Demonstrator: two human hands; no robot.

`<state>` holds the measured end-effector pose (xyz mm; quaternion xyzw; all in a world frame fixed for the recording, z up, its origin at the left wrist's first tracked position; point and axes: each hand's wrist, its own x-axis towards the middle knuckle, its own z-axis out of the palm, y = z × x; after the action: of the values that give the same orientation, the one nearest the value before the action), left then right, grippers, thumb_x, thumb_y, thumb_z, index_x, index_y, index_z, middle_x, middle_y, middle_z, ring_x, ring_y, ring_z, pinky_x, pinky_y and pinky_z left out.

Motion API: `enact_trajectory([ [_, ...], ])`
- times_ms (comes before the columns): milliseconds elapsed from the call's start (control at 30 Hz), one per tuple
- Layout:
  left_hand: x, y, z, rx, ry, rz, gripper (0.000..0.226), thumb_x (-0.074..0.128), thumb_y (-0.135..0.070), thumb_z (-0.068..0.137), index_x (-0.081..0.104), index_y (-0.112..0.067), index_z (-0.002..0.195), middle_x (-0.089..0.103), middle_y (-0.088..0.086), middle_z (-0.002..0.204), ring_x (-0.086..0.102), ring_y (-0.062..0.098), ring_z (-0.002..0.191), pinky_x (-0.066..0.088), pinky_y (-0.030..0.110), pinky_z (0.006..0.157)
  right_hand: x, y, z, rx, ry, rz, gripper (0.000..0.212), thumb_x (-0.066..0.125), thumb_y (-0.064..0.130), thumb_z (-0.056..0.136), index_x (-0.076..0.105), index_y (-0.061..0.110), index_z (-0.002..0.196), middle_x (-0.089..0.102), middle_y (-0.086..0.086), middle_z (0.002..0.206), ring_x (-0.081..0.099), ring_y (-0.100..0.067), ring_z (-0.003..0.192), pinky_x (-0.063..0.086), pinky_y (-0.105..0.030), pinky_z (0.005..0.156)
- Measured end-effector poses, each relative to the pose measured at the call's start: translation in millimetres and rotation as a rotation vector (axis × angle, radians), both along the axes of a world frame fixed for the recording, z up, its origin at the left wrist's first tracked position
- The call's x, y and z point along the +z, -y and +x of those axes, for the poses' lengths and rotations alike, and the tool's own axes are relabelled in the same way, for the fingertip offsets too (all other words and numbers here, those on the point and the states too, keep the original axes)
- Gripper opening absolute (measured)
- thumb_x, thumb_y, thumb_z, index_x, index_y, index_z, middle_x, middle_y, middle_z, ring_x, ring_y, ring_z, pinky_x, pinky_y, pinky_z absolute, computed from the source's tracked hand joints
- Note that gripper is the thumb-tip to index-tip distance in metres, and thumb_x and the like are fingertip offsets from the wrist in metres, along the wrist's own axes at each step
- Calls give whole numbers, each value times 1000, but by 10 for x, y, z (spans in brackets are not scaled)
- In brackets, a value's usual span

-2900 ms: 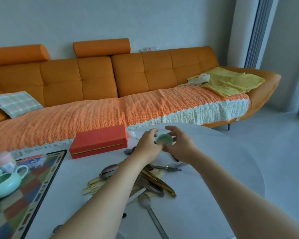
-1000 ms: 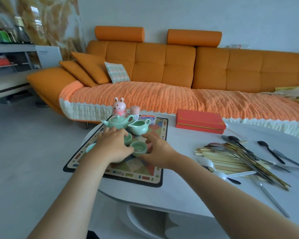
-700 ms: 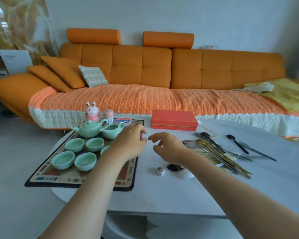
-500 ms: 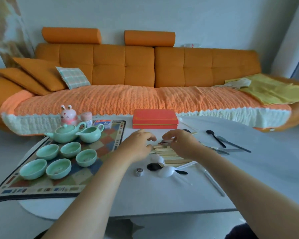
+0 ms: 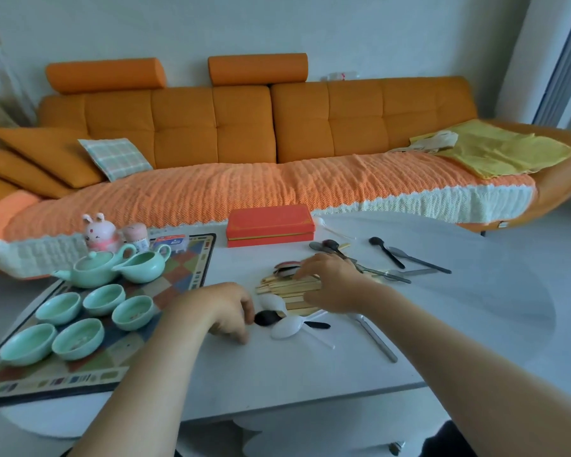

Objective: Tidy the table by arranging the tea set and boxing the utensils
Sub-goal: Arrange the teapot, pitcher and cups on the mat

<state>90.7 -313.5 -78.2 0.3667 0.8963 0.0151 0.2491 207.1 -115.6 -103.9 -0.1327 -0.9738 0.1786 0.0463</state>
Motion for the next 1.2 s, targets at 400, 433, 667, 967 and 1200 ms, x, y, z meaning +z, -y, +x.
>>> enact_trajectory([
  [400, 113, 69, 29, 311, 286, 906, 30, 78, -20, 82, 62, -18, 106, 68, 6, 95, 66, 13, 74, 54, 24, 66, 172, 507, -265, 139, -267, -320, 48, 81, 24, 76, 61, 36, 118, 66, 15, 101, 65, -6, 79, 55, -24, 77],
  [433, 115, 78, 15, 341, 304, 942, 33, 80, -23, 80, 60, -19, 107, 69, 6, 94, 65, 13, 73, 53, 25, 66, 189, 531, -279, 135, -294, -327, 47, 82, 24, 76, 61, 35, 117, 66, 15, 100, 64, -5, 77, 53, -20, 74],
  [667, 90, 236, -176, 541, 522, 1099, 50, 85, -17, 74, 57, -15, 116, 67, 7, 98, 61, 17, 77, 49, 29, 72, 232, 753, -455, 167, -392, -425, 21, 78, 13, 80, 76, 24, 99, 74, 11, 87, 53, 1, 60, 44, -12, 62],
  [967, 82, 768, -597, 521, 176, 978, 52, 78, -44, 78, 54, -23, 119, 62, -5, 111, 62, 13, 96, 48, 29, 75, 74, 1201, -1070, 147, -343, -398, 18, 78, 23, 80, 70, 25, 96, 70, 8, 87, 55, 0, 63, 43, -17, 61],
  [1200, 13, 1420, -826, 306, -157, 440, 65, 75, -44, 74, 55, -30, 134, 44, 2, 139, 43, 20, 128, 42, 39, 104, -66, 1563, -1638, 92, -124, -282, 35, 76, 38, 81, 64, 25, 111, 55, 16, 83, 56, -10, 77, 43, -21, 64],
])
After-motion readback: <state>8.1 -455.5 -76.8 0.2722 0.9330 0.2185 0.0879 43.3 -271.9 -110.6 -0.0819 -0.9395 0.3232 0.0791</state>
